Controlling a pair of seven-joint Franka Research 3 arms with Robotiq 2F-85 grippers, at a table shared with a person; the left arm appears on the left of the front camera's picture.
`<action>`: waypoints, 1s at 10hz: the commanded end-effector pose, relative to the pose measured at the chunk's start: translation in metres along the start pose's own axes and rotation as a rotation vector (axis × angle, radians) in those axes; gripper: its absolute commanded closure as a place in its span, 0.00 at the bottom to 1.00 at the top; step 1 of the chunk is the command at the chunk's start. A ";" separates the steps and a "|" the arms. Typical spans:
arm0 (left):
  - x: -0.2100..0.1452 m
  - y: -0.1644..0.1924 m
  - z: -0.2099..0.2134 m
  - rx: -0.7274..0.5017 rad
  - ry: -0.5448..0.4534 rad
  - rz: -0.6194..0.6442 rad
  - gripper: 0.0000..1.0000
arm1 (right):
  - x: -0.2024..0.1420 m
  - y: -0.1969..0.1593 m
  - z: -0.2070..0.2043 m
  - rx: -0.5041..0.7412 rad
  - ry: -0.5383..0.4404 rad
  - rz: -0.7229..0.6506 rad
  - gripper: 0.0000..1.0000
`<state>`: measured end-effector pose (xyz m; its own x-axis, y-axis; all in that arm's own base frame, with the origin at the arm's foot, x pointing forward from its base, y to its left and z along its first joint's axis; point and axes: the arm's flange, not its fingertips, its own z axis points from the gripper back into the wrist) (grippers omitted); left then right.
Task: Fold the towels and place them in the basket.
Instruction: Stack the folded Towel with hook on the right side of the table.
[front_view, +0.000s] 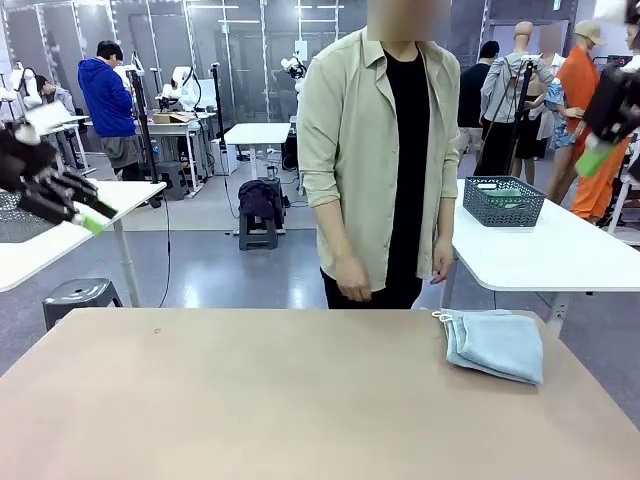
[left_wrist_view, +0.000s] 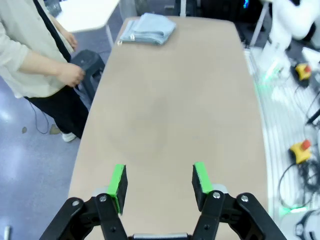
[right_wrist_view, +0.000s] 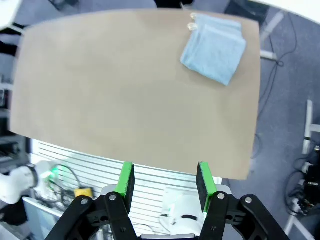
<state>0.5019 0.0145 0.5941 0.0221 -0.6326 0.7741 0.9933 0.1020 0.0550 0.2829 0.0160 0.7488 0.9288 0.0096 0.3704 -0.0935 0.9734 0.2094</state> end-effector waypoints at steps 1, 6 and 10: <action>0.036 0.003 0.056 0.017 -0.160 0.226 0.33 | -0.006 -0.027 0.045 0.209 -0.070 -0.078 0.37; 0.041 -0.026 0.176 0.116 -0.179 0.888 0.33 | -0.028 -0.117 0.080 0.740 -0.101 -0.180 0.37; -0.038 -0.042 0.219 0.042 -0.324 1.250 0.33 | -0.057 -0.185 0.036 0.932 -0.088 -0.313 0.37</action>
<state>0.4345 0.1955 0.7069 0.8675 0.0414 0.4957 0.3932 0.5534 -0.7343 0.2341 -0.1721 0.7359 0.9290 -0.2755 0.2471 -0.1274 0.3889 0.9124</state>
